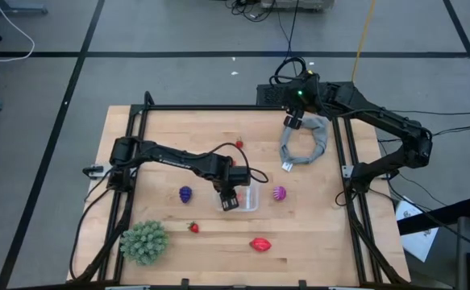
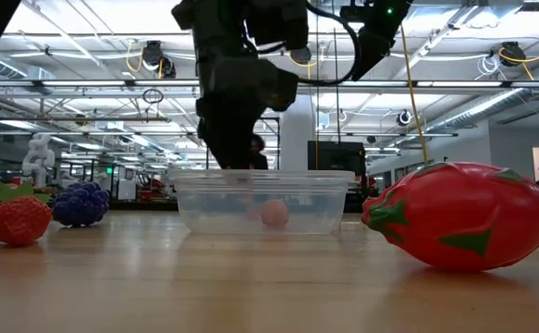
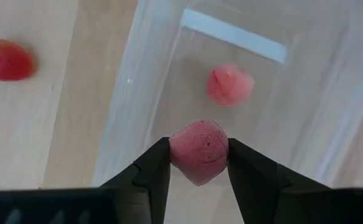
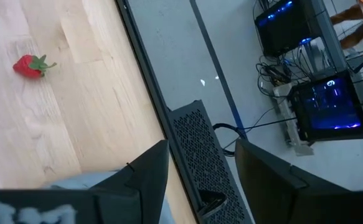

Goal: Pick and placing Produce into tupperware
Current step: Put the peach into the bin

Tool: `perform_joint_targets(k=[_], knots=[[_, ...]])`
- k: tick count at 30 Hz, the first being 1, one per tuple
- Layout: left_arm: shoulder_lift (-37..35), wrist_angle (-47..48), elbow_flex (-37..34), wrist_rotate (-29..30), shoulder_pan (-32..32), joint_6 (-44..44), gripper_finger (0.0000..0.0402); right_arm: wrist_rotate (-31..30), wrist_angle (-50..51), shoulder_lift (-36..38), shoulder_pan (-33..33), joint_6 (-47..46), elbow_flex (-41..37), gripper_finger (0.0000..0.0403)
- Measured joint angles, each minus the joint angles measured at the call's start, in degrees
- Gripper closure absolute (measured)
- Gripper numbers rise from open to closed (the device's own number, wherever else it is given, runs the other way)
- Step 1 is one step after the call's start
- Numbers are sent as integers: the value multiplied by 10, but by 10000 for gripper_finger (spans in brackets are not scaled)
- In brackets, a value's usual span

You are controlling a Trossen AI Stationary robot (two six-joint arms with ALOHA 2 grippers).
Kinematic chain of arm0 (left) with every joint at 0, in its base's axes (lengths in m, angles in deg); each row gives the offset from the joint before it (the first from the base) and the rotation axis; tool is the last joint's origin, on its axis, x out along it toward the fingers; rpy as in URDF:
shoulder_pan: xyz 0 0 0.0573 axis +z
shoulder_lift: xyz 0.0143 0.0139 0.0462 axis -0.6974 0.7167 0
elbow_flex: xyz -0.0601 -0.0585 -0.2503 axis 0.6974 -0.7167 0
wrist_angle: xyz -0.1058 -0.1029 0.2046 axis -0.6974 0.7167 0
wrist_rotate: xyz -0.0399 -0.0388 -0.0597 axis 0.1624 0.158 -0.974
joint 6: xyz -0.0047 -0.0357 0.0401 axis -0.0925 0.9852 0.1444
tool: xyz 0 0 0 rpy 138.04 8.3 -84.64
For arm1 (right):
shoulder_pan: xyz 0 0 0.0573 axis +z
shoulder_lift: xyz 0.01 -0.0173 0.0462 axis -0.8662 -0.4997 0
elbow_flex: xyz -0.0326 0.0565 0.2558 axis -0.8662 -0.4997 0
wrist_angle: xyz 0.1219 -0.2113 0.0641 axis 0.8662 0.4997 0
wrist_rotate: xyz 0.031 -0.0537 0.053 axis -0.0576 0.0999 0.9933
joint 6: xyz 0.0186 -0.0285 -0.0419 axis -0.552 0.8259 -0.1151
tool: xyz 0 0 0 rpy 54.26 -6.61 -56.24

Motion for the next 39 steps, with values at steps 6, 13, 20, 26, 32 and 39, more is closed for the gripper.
perform_joint_targets(k=[6, 13, 20, 26, 32, 39], knots=[[7, -2, 0, 3, -1, 2, 256, 1, 8, 0, 0, -1, 0, 226], [15, -3, 0, 5, -1, 6, 256, 1, 15, 0, 0, -7, 0, 226], [21, -5, 0, 7, -2, 9, 256, 1, 16, 0, 0, -11, 0, 226], [26, -2, 0, 7, -3, 13, 256, 1, 16, 0, 0, -11, 0, 226], [27, -3, 0, 9, -3, 15, 256, 1, 16, 0, 0, -11, 0, 226], [27, -4, -2, 13, -5, 20, 256, 1, 16, 0, 0, -11, 0, 226]])
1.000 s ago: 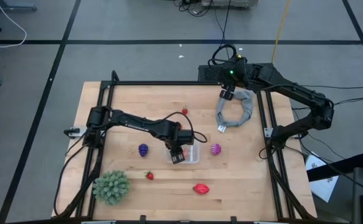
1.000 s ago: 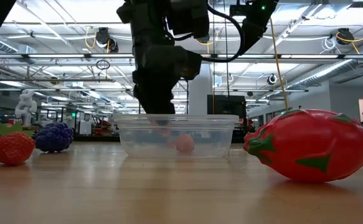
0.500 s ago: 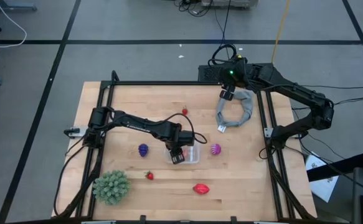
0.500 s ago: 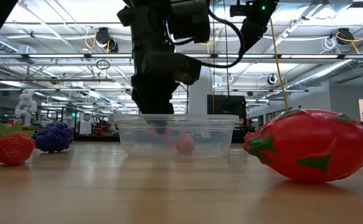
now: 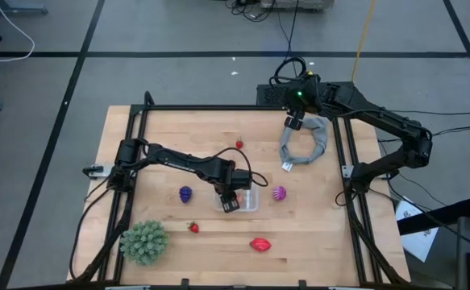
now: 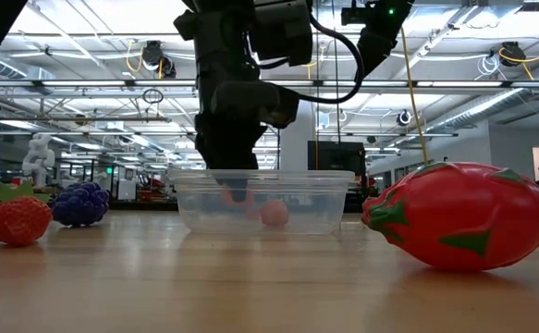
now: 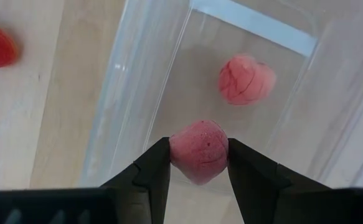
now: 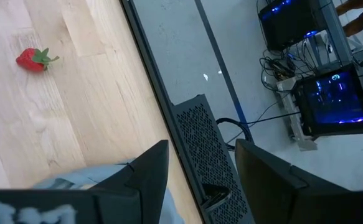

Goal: Pick and placing Produce into tupperware
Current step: Put the peach into the bin

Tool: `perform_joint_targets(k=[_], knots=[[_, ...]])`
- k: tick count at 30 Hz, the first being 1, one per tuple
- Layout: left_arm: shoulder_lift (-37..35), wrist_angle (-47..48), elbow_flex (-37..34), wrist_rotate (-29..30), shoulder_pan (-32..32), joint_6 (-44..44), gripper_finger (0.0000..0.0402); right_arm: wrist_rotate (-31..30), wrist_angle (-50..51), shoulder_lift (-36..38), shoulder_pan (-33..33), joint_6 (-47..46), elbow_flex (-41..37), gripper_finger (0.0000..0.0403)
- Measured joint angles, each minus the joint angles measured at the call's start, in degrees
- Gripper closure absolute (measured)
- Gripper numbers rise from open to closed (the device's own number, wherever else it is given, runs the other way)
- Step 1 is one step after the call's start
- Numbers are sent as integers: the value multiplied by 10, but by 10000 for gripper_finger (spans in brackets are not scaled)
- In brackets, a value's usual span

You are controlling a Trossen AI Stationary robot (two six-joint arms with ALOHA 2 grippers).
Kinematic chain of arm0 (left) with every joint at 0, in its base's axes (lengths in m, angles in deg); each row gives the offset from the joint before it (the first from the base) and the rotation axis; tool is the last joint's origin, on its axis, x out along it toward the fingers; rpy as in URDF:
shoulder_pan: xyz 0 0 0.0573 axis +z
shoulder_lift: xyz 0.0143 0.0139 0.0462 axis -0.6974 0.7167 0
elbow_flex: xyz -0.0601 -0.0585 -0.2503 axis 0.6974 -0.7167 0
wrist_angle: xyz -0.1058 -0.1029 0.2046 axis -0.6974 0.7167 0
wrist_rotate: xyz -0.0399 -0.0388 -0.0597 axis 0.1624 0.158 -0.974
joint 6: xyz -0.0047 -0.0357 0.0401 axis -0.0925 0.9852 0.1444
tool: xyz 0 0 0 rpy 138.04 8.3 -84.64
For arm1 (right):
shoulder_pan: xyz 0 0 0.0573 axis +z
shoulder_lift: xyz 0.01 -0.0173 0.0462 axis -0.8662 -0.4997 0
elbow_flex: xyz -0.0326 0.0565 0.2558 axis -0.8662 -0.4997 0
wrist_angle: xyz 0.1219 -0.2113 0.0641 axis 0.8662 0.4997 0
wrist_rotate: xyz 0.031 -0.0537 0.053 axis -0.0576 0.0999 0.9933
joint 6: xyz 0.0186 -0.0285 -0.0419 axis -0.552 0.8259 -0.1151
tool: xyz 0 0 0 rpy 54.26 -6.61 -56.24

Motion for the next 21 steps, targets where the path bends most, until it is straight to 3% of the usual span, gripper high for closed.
perform_joint_targets(k=[21], knots=[[0, -9, -24, -12, 0, 1, 256, 0, -1, 0, 0, 1, 0, 226]])
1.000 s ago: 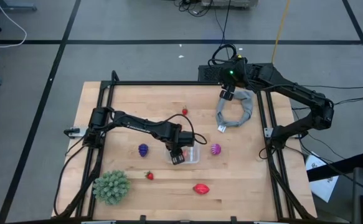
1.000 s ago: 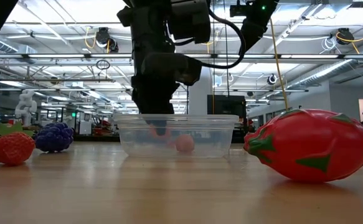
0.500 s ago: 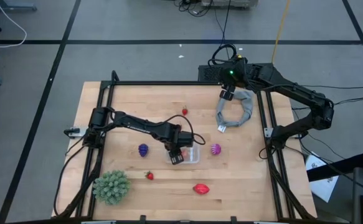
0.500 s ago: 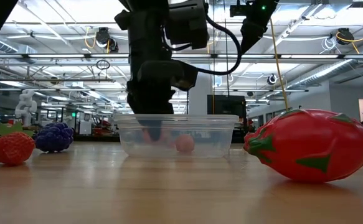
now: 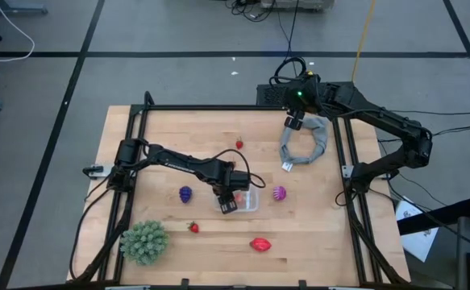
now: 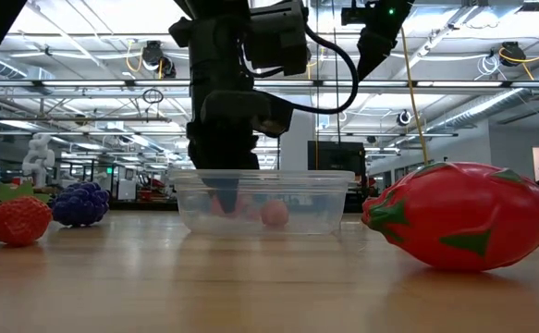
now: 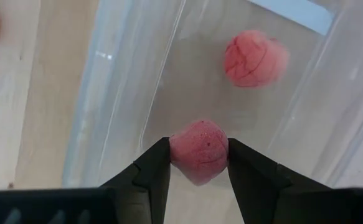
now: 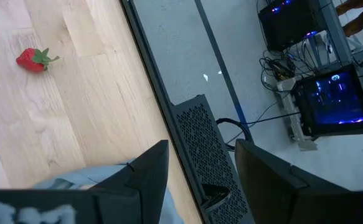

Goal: Pick and placing Produce into tupperware
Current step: Put the peach into the bin

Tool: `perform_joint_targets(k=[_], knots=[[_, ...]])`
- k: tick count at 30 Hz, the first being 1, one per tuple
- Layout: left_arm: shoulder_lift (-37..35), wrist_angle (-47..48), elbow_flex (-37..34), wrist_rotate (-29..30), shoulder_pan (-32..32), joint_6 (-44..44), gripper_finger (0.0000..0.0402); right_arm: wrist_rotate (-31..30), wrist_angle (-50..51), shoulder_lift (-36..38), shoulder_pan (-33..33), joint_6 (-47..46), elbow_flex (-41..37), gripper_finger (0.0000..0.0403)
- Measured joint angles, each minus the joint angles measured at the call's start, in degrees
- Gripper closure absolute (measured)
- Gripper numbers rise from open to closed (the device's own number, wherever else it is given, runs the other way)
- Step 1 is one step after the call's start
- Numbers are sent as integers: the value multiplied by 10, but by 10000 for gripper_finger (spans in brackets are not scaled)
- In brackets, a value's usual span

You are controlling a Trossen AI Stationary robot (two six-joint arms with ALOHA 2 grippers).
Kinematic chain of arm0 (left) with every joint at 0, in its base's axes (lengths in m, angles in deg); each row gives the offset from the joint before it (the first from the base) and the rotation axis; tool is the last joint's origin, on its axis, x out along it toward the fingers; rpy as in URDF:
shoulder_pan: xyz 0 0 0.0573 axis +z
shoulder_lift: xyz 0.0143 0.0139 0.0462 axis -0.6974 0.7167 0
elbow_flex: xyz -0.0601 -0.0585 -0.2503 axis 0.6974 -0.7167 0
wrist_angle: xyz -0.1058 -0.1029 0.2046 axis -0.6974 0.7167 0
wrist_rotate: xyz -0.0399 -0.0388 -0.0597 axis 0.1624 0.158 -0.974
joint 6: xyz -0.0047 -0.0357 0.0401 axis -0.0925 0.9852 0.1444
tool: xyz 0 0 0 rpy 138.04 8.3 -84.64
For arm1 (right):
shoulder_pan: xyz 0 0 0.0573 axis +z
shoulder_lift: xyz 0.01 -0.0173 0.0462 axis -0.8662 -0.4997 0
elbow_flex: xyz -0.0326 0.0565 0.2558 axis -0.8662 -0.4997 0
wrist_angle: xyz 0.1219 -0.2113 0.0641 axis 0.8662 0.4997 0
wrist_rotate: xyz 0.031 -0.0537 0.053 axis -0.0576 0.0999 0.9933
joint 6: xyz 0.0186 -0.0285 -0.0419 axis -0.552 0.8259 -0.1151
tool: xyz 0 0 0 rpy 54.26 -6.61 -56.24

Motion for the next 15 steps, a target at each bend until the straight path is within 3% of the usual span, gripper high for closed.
perform_joint_targets(k=[15], knots=[[0, -4, 0, -17, 1, -17, 249, 0, 0, 0, 0, 0, 0, 226]])
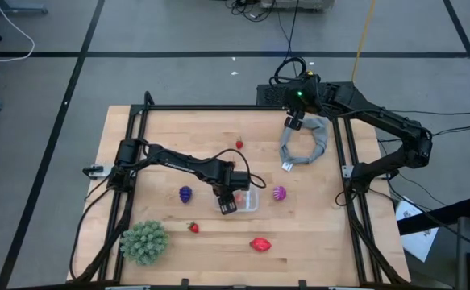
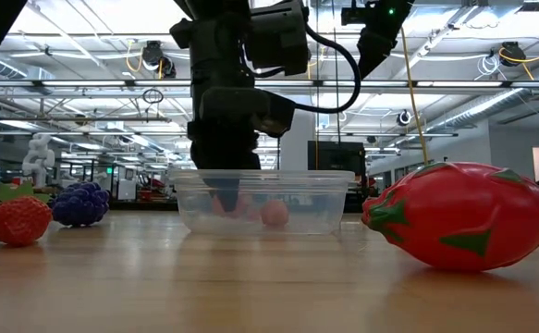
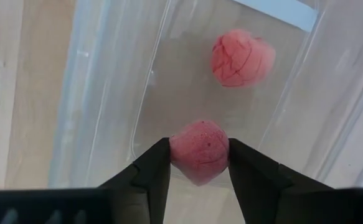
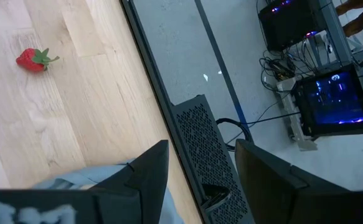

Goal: Pick and placing Produce into tupperware
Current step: Put the peach into the bin, then put the grapes into the bin

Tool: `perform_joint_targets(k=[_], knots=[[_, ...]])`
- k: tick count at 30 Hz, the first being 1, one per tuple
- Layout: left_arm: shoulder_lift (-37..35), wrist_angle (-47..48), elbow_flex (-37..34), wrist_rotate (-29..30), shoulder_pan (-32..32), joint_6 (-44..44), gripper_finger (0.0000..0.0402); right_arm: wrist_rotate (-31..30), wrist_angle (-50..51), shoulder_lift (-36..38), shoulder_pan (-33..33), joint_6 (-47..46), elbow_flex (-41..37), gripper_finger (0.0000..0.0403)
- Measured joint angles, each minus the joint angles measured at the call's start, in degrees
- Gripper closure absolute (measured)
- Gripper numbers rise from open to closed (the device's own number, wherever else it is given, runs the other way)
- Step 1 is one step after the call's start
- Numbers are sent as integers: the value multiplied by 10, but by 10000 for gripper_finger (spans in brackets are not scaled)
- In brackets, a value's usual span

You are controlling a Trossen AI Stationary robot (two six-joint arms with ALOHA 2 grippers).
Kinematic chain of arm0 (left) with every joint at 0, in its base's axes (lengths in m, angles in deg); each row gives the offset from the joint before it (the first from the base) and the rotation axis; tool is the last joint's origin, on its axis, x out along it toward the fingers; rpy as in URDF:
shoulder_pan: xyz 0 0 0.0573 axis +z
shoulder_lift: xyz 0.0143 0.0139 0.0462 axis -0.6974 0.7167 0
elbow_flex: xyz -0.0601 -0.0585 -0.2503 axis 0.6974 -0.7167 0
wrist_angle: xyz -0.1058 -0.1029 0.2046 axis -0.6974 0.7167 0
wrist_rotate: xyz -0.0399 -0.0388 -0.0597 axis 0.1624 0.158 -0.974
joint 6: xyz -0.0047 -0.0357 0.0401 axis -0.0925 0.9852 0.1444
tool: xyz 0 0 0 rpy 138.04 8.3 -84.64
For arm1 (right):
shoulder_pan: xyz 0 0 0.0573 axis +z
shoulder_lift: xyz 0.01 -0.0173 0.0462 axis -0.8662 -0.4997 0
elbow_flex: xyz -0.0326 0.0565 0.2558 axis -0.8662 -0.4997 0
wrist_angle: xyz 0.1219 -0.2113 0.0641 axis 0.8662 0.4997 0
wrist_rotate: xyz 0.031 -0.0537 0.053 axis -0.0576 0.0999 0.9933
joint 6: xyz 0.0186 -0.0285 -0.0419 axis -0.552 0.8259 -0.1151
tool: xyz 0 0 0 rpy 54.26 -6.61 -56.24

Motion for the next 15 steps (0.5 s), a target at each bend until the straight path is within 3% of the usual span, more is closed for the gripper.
perform_joint_targets(k=[10, 15], knots=[[0, 1, 0, 0, 4, 0, 178, 0, 0, 0, 0, 0, 0, 226], [-5, 2, 0, 0, 4, 3, 161, 0, 0, 0, 0, 0, 0, 226]])
